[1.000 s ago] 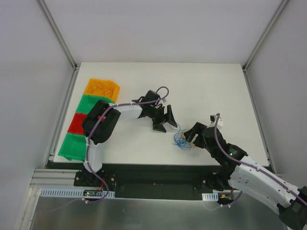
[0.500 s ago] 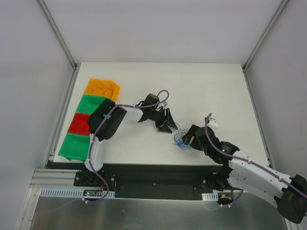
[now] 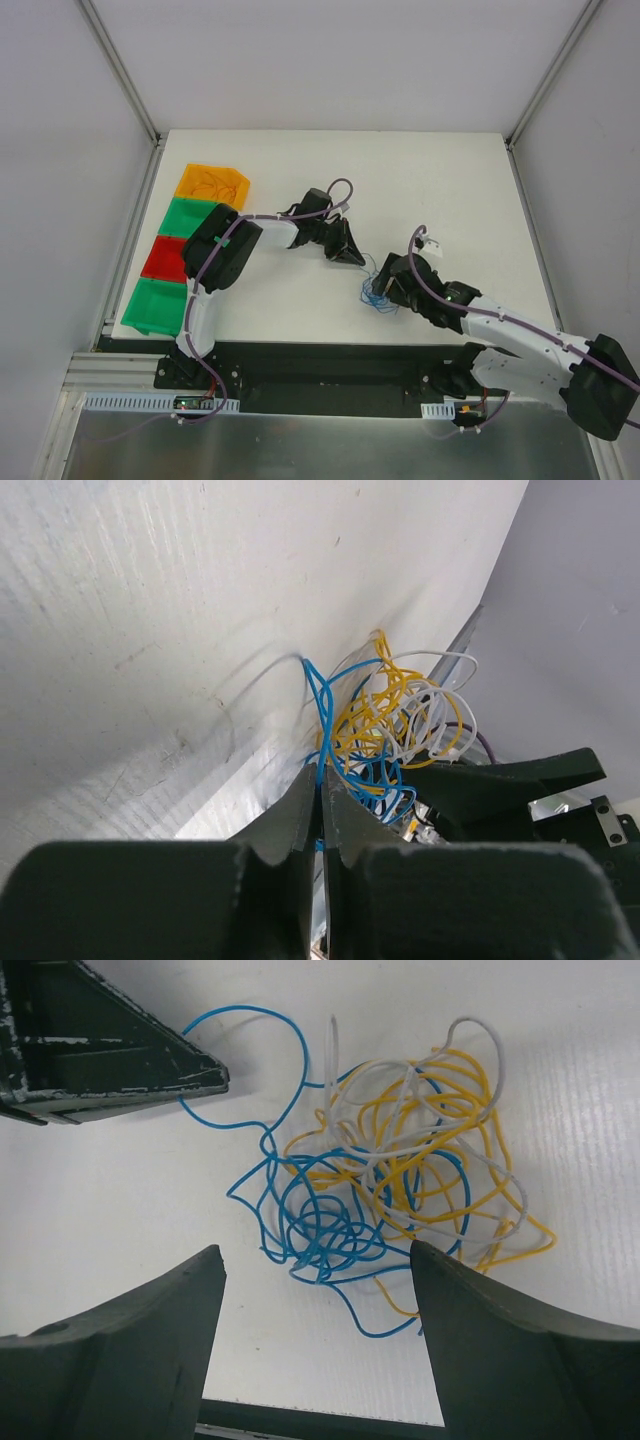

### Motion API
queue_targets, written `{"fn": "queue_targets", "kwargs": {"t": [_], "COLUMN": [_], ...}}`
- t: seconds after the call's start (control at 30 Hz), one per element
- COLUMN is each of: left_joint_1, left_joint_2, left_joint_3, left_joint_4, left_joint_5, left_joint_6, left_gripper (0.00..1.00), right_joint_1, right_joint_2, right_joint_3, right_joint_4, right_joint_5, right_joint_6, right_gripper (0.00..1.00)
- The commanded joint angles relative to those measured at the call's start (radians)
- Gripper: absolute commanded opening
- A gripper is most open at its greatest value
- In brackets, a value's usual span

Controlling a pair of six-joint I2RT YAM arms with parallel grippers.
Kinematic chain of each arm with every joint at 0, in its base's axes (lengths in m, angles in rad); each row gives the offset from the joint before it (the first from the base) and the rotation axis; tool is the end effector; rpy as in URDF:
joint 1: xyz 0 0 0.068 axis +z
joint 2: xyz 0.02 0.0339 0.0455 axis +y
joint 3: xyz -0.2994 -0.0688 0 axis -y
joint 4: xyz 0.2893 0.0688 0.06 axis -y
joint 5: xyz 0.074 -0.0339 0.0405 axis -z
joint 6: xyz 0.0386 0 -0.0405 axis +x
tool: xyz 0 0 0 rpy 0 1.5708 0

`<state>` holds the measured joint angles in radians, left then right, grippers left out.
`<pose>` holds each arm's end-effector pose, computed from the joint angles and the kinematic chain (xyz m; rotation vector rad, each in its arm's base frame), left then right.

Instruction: Untangle the cables

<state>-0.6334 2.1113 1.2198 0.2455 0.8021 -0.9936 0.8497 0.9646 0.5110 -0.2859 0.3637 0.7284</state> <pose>0.3729 -0.3083 0.1221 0.0733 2.5982 -1.6619 0.1536 0.1540 0.2125 0.0465 2.2862 0.4186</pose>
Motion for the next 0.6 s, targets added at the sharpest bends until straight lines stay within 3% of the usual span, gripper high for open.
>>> {"fn": "queue_targets", "kwargs": {"t": [0.0,0.37,0.57], "left_joint_1": [0.006,0.008,0.023], "left_joint_2": [-0.045,-0.218,-0.388], "left_joint_3": [0.020,-0.052,-0.016], "left_joint_4": [-0.008,-0.011,-0.138], "left_joint_5": [-0.021,-0.041,-0.124], "left_joint_6": [0.050,0.036,0.162], "left_gripper": [0.00,0.00,0.00], "right_joint_1": [0.005,0.003,0.006], "right_joint_2": [0.051,0.385,0.510], "right_joint_3": [0.072,0.326,0.322], "right_joint_4": [-0.070,-0.228,-0.271], "right_joint_5": [0.104,0.190,0.193], "right_joint_6": [0.052,0.012,0.065], "right_gripper": [0.77,0.76,0.76]}}
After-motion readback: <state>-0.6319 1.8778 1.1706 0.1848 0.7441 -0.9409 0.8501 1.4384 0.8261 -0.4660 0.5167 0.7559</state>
